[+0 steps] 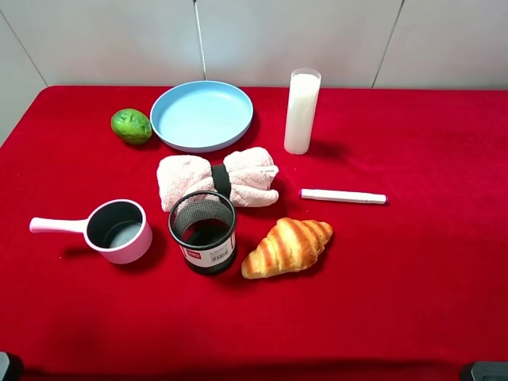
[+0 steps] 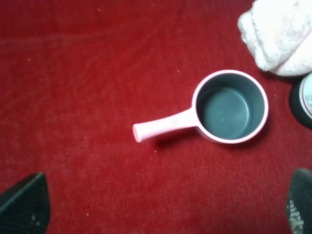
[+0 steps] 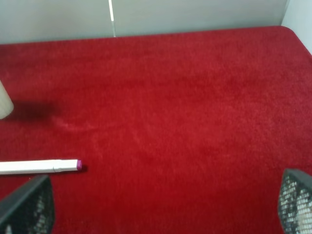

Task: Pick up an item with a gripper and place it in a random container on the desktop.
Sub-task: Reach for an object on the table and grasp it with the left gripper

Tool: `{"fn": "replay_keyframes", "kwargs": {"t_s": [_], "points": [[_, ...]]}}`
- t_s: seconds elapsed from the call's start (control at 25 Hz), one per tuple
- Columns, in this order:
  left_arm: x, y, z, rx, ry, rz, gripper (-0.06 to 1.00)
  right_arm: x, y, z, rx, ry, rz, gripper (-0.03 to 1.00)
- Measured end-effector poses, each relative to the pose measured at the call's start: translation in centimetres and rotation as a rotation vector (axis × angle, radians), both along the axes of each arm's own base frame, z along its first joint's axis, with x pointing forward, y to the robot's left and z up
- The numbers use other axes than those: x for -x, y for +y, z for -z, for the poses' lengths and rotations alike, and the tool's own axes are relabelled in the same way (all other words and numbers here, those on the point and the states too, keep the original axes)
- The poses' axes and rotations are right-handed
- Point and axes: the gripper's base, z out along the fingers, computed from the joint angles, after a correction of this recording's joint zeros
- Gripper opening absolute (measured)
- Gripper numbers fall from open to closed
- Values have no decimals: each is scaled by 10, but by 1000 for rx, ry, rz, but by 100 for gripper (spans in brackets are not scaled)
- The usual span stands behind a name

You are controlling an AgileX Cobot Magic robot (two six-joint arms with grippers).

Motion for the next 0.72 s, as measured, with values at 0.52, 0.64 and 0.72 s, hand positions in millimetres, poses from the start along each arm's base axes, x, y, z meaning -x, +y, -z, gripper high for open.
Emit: {"fn": "replay_keyframes", "kwargs": {"t_s": [0.52,0.64,0.72], "points": [[-69,-2,-1,-18,144,123,96,0,0,0,0,0,0,69],[-84,-2,0,-27,168,150,96,0,0,0,0,0,0,69],[-93,-1,1,-32,187,168,96,0,0,0,0,0,0,69]]}}
